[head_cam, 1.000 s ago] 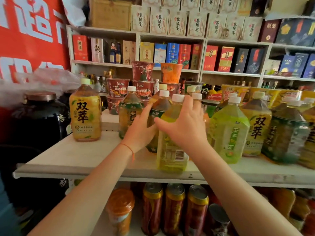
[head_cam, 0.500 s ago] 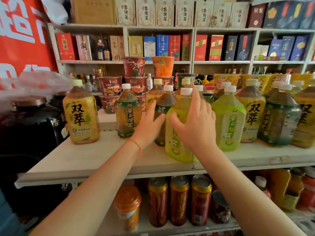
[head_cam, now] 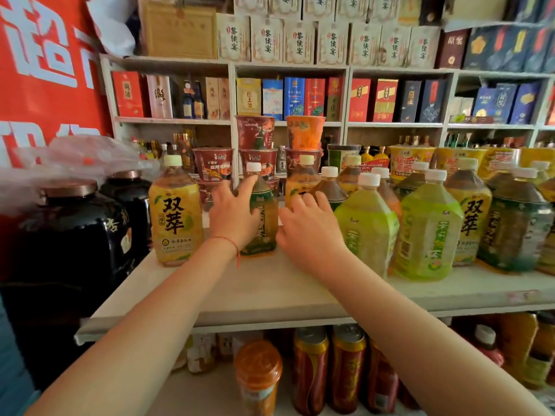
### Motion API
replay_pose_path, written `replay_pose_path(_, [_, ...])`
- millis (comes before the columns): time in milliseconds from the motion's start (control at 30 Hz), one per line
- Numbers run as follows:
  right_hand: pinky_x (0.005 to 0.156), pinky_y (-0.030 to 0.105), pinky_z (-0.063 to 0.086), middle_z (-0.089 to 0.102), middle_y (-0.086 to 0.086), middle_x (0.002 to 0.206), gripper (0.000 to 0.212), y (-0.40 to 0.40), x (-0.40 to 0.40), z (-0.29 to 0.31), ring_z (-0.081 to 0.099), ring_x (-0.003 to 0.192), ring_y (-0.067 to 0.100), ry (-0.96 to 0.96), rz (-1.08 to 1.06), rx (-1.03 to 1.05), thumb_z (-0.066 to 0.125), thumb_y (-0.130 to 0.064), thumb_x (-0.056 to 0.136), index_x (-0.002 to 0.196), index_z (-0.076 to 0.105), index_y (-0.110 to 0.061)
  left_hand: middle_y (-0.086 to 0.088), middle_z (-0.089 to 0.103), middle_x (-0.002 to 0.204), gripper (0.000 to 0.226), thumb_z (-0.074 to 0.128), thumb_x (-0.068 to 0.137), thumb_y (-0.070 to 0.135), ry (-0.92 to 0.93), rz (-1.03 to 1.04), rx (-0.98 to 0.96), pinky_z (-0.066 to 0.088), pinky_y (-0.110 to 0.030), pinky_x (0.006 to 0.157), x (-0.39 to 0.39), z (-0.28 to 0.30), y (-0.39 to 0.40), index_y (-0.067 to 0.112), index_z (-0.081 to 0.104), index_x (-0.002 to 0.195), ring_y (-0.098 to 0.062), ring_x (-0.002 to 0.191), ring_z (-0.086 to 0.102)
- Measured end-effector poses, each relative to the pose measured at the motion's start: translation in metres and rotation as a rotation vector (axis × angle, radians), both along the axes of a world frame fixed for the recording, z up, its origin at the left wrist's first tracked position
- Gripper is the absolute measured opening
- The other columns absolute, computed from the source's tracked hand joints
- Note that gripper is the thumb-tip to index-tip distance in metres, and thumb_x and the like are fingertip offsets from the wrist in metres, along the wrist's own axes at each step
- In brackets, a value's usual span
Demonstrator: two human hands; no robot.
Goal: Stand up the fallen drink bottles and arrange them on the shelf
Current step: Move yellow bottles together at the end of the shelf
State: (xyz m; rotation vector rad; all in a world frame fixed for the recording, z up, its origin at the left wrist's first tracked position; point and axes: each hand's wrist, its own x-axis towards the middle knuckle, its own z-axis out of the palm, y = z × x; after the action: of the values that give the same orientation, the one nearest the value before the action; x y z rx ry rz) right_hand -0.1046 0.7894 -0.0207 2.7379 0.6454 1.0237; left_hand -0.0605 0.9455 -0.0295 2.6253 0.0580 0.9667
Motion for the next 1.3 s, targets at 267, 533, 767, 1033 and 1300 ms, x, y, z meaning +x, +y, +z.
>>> replay_pose_path(267, [0.120, 0.052, 0.020, 0.047, 0.018, 0.145, 0.045, 0.020, 0.050, -0.001, 0.037, 0.137, 0.038, -0.023, -0.314, -0.249, 0.048, -0.029, 0.101, 0.142, 0.048, -0.012, -0.020, 0.017, 0.162, 0.101, 0.070, 0.086, 0.006, 0.146, 0.002, 0.365, 0.031, -0.054, 0.115, 0.020, 0.008, 0.016, 0.045, 0.010, 0.157, -0.041, 0.146, 0.026])
replay_pose_path(533, [0.116, 0.052, 0.030, 0.026, 0.035, 0.155, 0.067, 0.046, 0.096, 0.038, 0.028, 0.143, 0.051, 0.132, -0.568, 0.013, 0.044, -0.038, 0.104, 0.157, 0.015, -0.009, -0.024, 0.019, 0.161, 0.106, 0.064, 0.090, 0.002, 0.109, -0.009, 0.481, 0.038, -0.054, 0.110, 0.033, 0.005, 0.034, 0.049, -0.005, 0.156, -0.042, 0.142, 0.034])
replay_pose_path(767, [0.094, 0.045, 0.045, 0.044, 0.027, 0.135, 0.039, 0.049, 0.112, 0.041, 0.051, 0.119, 0.040, 0.078, -0.520, 0.177, 0.040, -0.040, 0.104, 0.135, 0.046, -0.018, -0.025, 0.013, 0.163, 0.107, 0.069, 0.089, 0.007, 0.124, -0.017, 0.440, 0.038, -0.053, 0.111, 0.031, 0.003, 0.032, 0.048, -0.002, 0.157, -0.044, 0.146, 0.029])
replay_pose_path(1033, [0.084, 0.048, 0.054, 0.042, 0.020, 0.132, 0.028, 0.047, 0.092, 0.033, 0.056, 0.106, 0.041, -0.045, -0.133, 0.386, 0.044, -0.033, 0.106, 0.127, 0.055, -0.019, -0.024, 0.014, 0.163, 0.110, 0.072, 0.087, 0.008, 0.135, -0.017, 0.395, 0.043, -0.049, 0.106, 0.032, 0.000, 0.035, 0.049, -0.003, 0.156, -0.041, 0.144, 0.032])
replay_pose_path(1300, [0.065, 0.042, 0.056, 0.055, 0.014, 0.107, 0.019, 0.036, 0.072, 0.017, 0.059, 0.078, 0.029, -0.226, 0.269, 0.468, 0.055, -0.025, 0.101, 0.102, 0.070, -0.015, -0.021, -0.001, 0.166, 0.113, 0.067, 0.084, -0.005, 0.243, -0.096, 0.228, 0.053, -0.046, 0.099, 0.029, 0.005, 0.044, 0.051, -0.001, 0.155, -0.043, 0.142, 0.037])
